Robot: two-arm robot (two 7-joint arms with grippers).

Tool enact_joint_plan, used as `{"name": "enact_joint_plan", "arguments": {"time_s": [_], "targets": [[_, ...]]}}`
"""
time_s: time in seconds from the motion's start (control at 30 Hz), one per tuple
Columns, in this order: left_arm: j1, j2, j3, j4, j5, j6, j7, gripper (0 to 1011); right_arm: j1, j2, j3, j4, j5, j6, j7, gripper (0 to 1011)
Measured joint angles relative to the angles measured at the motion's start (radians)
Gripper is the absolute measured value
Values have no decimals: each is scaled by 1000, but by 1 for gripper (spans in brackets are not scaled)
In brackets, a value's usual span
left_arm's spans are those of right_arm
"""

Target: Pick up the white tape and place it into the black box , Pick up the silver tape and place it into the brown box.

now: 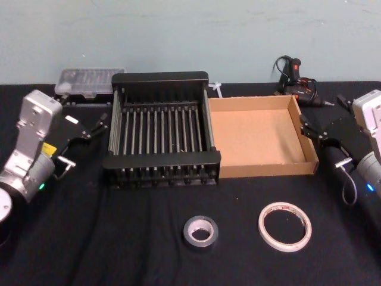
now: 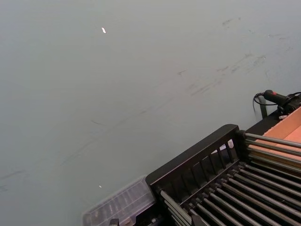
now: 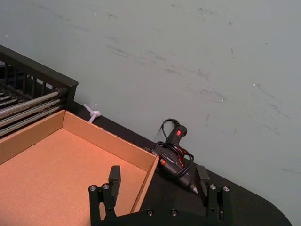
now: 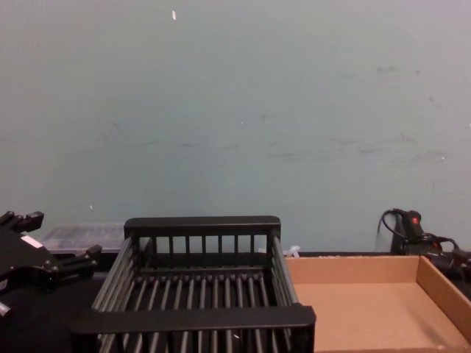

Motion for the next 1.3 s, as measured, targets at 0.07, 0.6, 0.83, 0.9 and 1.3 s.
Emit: {"name": "enact_joint_plan", "arguments": {"time_s": [0.07,0.6,0.83,0.9,1.3], "targets": [[0,0,0,0,0,0,0,1001,0,0,0,0,0,0,0,1002],[0,0,0,0,0,0,0,1001,0,0,0,0,0,0,0,1002],[0,0,0,0,0,0,0,1001,0,0,0,0,0,0,0,1002],[0,0,0,0,0,0,0,1001,0,0,0,0,0,0,0,1002],[0,0,0,0,0,0,0,1002,0,0,0,0,0,0,0,1002]]}}
